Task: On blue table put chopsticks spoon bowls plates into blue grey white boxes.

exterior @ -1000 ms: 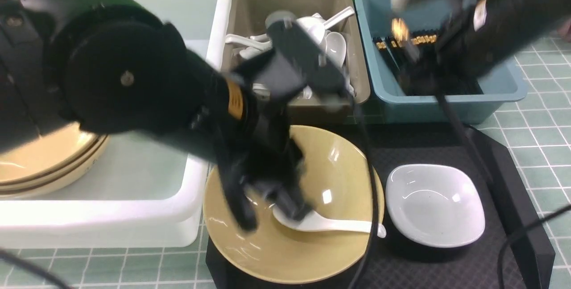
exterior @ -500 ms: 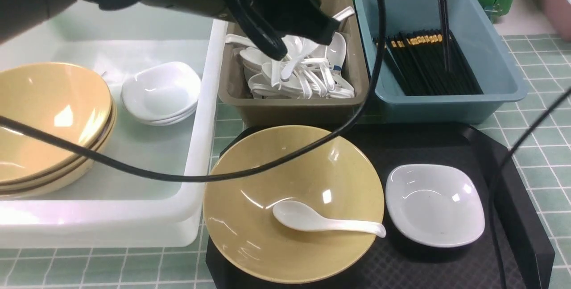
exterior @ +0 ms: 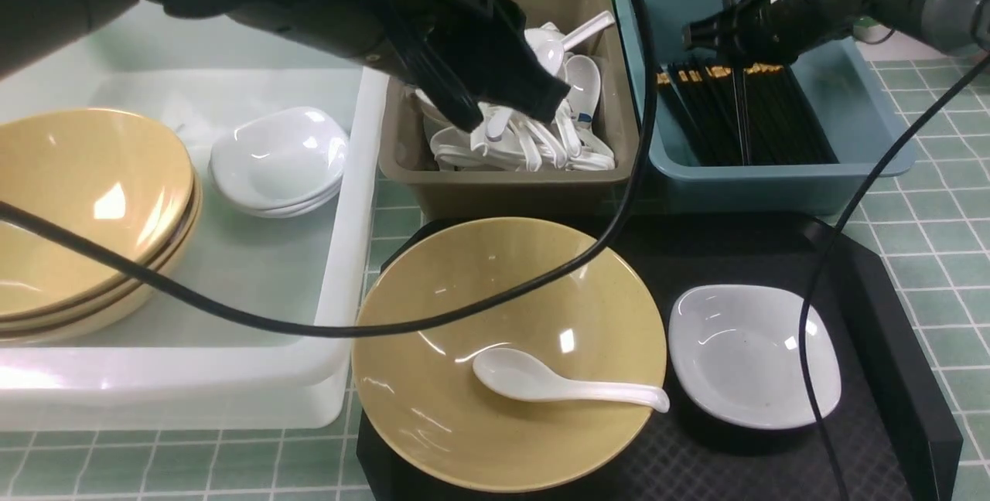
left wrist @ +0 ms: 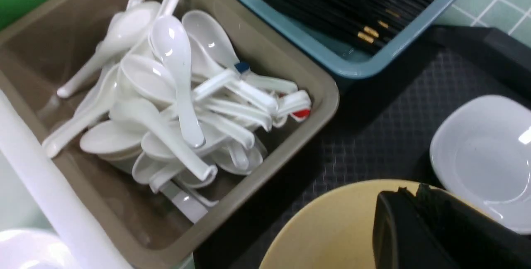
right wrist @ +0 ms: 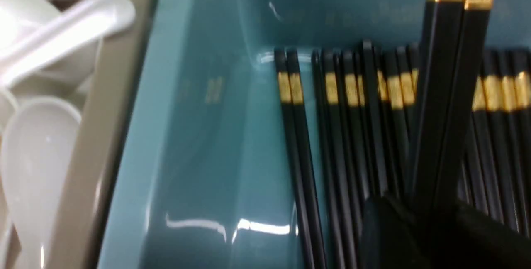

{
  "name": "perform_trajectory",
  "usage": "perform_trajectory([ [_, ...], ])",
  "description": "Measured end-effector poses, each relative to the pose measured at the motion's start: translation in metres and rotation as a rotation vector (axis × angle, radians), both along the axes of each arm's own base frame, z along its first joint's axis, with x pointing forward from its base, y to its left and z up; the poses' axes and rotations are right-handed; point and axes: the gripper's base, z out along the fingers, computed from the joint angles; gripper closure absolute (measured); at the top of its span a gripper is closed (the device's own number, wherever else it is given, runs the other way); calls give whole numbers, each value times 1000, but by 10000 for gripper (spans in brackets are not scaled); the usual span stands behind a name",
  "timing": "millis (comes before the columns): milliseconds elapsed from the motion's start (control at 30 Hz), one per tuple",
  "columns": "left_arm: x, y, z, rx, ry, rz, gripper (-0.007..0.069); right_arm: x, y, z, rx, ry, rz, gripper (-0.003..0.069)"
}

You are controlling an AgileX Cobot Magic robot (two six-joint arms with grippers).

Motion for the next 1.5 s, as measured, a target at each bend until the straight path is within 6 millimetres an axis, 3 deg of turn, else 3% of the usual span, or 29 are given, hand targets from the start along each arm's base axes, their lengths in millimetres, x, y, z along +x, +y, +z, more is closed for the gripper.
perform_trajectory([
  [233, -10, 12, 3, 93, 25, 3, 622, -8, -3, 26, -34, 115, -8, 300],
  [400, -49, 44, 34, 126, 31, 14, 622, -28, 1, 64, -154, 271, 129, 251],
  [500, -76, 63, 45, 102, 25, 12, 622, -41, 18, 88, -149, 239, 233, 248],
  [600, -101, 79, 45, 80, 30, 5, 622, -62, 48, 113, -102, 192, 353, 248],
  [700, -125, 94, 27, 72, 65, -5, 622, -96, 87, 135, -98, 150, 514, 248],
  [733, -127, 95, 26, 71, 66, -6, 622, -98, 89, 136, -98, 149, 525, 248],
  [800, -142, 106, 10, 72, 80, -8, 622, -132, 119, 144, -123, 146, 664, 248],
  [1000, -162, 119, -16, 45, 67, -11, 622, -197, 159, 126, -192, 236, 891, 248],
  [1133, -167, 121, -25, 21, 63, -15, 622, -225, 174, 92, -246, 352, 991, 248],
  [1300, -167, 121, -30, 9, 66, -17, 622, -240, 178, 58, -294, 459, 1050, 248],
  [1500, -166, 119, -30, -10, 47, -17, 622, -240, 175, 29, -371, 524, 1118, 248],
])
